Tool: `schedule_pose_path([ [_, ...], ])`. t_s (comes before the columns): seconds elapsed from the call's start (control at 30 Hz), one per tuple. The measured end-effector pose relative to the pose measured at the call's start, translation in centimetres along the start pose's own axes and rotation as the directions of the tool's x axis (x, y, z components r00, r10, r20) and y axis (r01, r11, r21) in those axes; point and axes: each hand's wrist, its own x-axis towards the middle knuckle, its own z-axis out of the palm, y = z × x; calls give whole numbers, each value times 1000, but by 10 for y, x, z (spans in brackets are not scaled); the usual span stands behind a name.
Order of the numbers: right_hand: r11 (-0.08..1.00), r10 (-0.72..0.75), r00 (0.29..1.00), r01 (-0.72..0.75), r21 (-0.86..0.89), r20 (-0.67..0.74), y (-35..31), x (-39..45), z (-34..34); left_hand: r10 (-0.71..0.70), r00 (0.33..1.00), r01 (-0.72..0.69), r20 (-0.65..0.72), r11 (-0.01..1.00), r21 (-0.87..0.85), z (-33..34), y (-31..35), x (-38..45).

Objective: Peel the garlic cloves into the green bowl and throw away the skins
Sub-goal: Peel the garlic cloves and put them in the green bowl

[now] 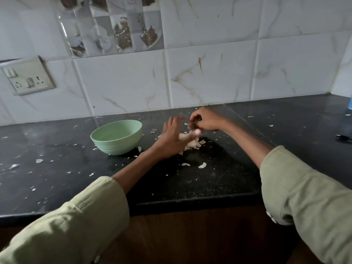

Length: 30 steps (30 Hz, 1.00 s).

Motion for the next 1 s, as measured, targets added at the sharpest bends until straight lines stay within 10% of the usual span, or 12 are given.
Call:
schedule_pose_path([
  [0.33,925,95,989,-46,377,-113,-6,1,2,-29,981,-34,-190,946,-321,-19,-30,31],
  [1.0,979,-63,954,116,169,-292,-28,-2,11,-164,942,45,-294,926,-374,-16,-34,34],
])
